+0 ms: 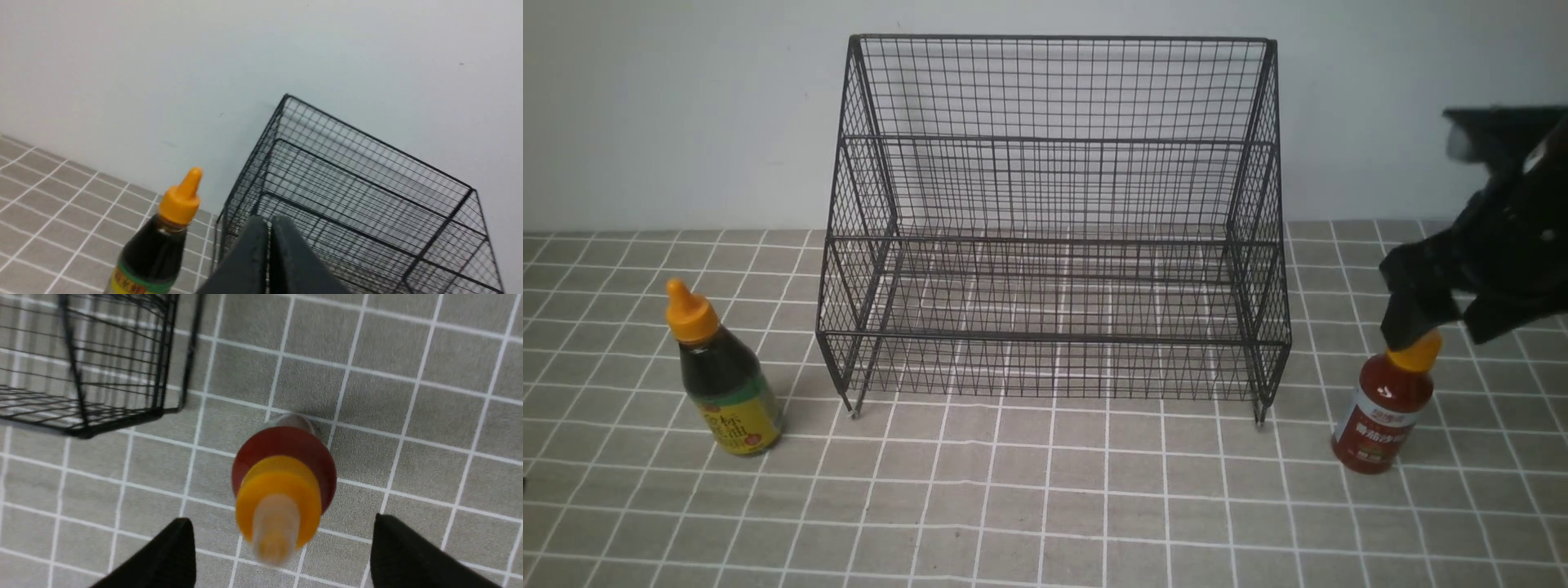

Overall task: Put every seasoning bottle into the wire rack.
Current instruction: Use the right arm to grab the condiment bottle closest to it

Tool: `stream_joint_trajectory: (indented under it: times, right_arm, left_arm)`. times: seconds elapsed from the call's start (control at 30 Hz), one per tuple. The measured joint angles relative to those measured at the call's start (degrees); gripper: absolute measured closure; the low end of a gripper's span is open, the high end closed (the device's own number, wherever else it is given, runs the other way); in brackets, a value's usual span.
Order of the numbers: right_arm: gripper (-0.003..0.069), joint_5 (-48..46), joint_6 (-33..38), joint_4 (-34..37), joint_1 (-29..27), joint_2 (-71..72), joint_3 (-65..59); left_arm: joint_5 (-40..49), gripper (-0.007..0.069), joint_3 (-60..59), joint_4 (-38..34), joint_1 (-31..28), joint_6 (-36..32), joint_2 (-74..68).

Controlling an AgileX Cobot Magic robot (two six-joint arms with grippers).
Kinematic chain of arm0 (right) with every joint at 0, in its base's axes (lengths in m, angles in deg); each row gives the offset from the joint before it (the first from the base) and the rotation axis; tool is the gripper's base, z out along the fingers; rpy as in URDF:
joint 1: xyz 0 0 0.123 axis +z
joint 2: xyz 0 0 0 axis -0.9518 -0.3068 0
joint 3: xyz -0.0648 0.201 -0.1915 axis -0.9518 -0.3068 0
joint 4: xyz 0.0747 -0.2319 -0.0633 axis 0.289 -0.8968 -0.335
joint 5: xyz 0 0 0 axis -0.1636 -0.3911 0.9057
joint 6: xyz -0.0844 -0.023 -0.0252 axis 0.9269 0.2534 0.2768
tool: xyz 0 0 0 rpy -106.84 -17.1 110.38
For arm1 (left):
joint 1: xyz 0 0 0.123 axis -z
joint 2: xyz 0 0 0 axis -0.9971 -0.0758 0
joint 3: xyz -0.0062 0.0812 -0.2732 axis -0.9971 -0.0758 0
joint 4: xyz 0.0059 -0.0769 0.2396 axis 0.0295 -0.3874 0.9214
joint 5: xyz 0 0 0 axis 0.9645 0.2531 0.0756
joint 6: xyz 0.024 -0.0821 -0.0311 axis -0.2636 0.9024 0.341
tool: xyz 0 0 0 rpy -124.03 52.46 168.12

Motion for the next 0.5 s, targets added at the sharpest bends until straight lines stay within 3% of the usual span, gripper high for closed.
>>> stream_joint_trajectory:
  times: [0.07, 0.23, 0.27, 0.4, 0.5]
  right_arm:
    - [0.0148, 0.68, -0.21, -0.55, 0.0, -1.6, 0.0]
    - [0.0265, 2.76, -0.25, -0.48, 0.0, -4.16, 0.0]
    - [0.0364, 2.92, -0.07, 0.25, 0.0, -4.23, 0.0]
    - [0.0362, 1.28, 0.75, 0.4, 0.0, -4.15, 0.77]
    - [0.0362, -1.11, 0.88, 0.4, 0.0, -2.95, 3.02]
  left_arm:
    - [5.19, 0.0631, 5.42, 0.68, 0.0, -0.94, -2.99]
    - [28.45, 0.0631, 21.77, 3.93, 0.0, -1.43, -18.88]
    - [38.92, 0.0631, 28.29, 4.84, 0.0, -1.43, -26.98]
    - [54.49, 0.0631, 38.87, 7.06, 0.0, -1.57, -42.3]
    - [59.39, 0.0631, 43.86, 8.86, 0.0, -2.7, -51.06]
